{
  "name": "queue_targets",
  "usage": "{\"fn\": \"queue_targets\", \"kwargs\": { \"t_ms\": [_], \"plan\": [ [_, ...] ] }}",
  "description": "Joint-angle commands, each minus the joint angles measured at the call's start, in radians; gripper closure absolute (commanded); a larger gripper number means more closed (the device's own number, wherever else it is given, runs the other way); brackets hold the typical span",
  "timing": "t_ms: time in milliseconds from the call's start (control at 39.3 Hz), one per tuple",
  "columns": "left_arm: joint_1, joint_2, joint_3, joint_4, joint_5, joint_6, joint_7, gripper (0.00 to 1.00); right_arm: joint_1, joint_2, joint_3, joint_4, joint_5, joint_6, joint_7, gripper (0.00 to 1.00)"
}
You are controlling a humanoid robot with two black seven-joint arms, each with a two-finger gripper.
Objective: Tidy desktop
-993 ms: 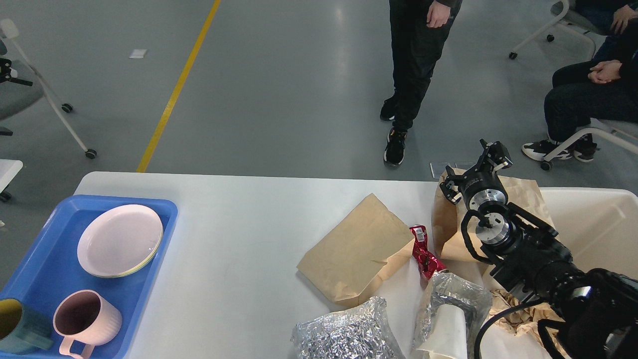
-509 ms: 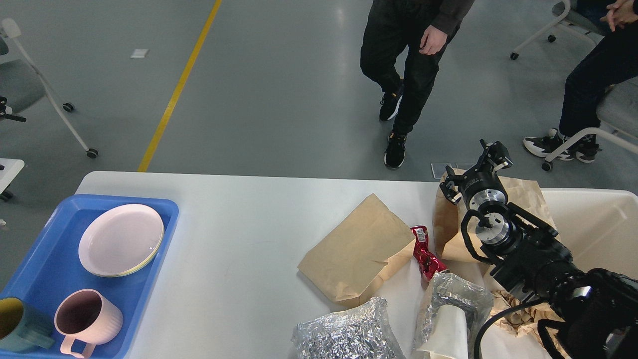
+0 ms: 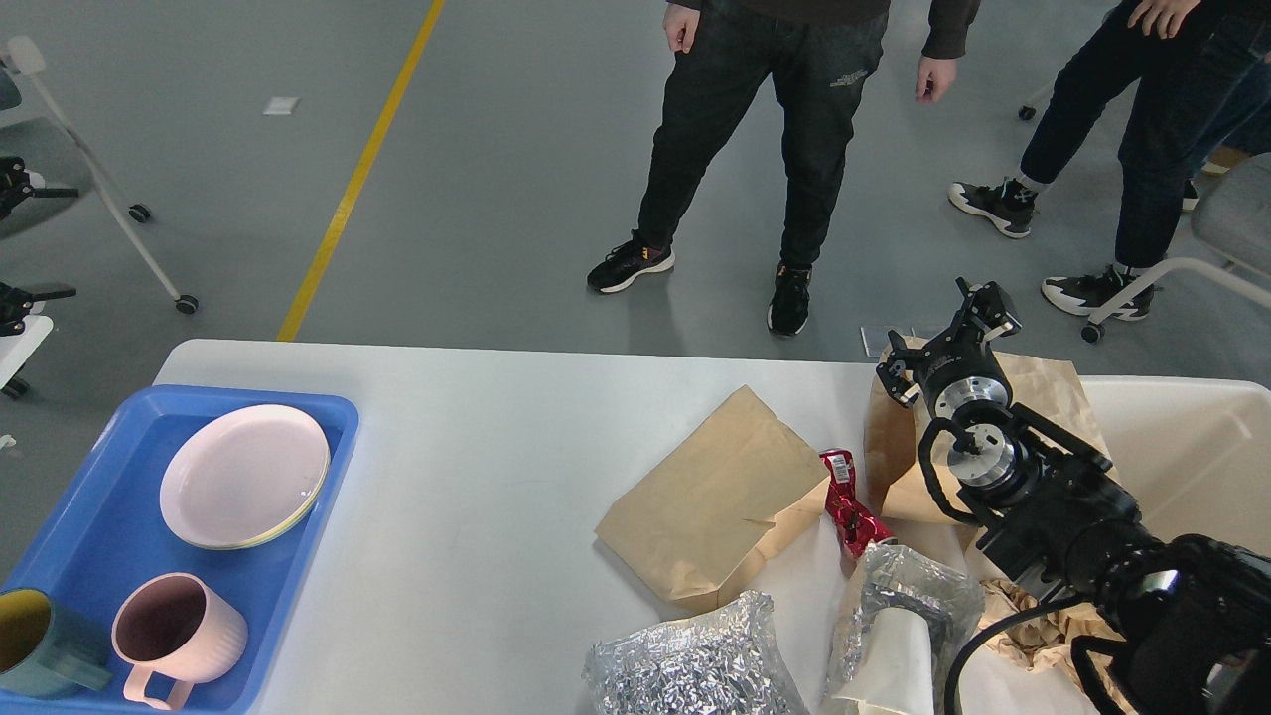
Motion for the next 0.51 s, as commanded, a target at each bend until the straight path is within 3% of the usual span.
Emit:
{"fn": "queue_targets", "kwargs": {
  "t_ms": [0, 153, 484],
  "plan": [
    [0.008, -0.073, -0.027, 0.009, -0.046, 0.000, -0.102, 0.04, 0.000, 0.000, 0.000, 0.000, 0.000, 0.001, 0.000, 0.00],
    [0.015, -0.156, -0.050, 0.011, -0.197, 0.000, -0.220, 0.04, 0.000, 0.000, 0.000, 0.000, 0.000, -0.001, 0.000, 0.00],
    [0.018, -0.326, -0.176, 0.064, -0.348, 0.024, -0.228, 0.04, 0.000, 0.000, 0.000, 0.000, 0.000, -0.001, 0.000, 0.00]
  ]
}}
